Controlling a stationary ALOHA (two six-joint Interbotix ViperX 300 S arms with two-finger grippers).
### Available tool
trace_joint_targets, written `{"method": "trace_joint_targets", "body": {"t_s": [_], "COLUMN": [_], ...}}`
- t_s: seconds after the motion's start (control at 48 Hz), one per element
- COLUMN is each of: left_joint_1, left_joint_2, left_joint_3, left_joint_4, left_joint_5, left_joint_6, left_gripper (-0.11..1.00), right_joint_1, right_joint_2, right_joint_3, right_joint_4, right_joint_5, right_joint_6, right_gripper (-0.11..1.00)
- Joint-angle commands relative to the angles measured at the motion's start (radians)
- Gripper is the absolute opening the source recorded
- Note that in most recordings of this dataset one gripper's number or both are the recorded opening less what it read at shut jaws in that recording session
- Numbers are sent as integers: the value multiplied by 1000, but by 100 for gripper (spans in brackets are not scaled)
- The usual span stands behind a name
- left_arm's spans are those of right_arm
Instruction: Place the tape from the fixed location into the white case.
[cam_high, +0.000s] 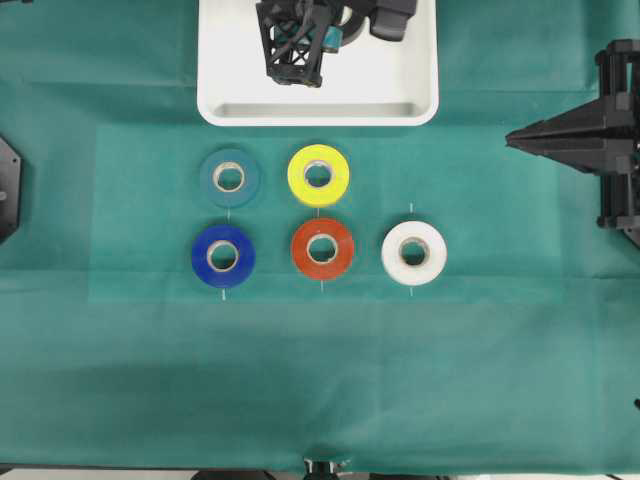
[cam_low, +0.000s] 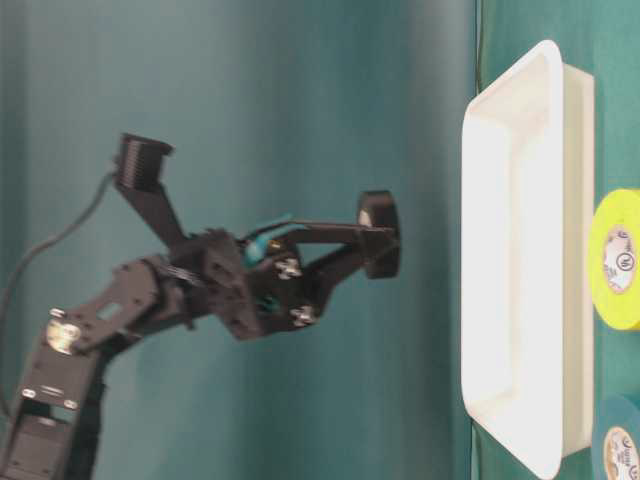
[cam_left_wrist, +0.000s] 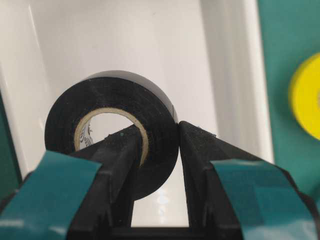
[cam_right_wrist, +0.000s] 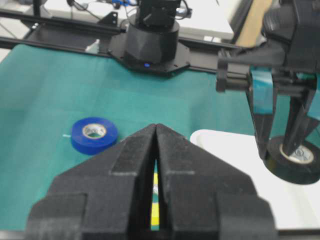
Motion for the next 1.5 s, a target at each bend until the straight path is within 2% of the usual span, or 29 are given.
{"method": "trace_joint_targets", "body": {"t_s": [0.0,0.5,0.73,1.188,1.251,1.418,1.48], "left_joint_1": [17,41,55,58,58,58,58], "left_joint_2": [-25,69,100,98,98,98,97], "left_joint_3": [25,127,146,144,144,143,143], "left_joint_4": [0,-2,-3,-3,-3,-3,-3], "left_joint_5": [-57,-189,-198,-198,-198,-199,-202], "left_joint_6": [-2,-6,-29,-28,-28,-29,-29], "left_gripper": [22,22,22,22,30,79,92], "right_joint_1": [2,2,2,2,2,2,2], "right_joint_2": [6,12,12,12,12,12,12], "right_joint_3": [-28,-28,-28,-28,-29,-29,-29], "right_joint_4": [-2,-2,-2,-3,-2,-2,-2], "right_joint_5": [-6,-8,-6,-8,-8,-9,-8], "right_joint_6": [-2,-2,-2,-2,-2,-2,-2], "right_gripper": [0,0,0,0,0,0,0]}}
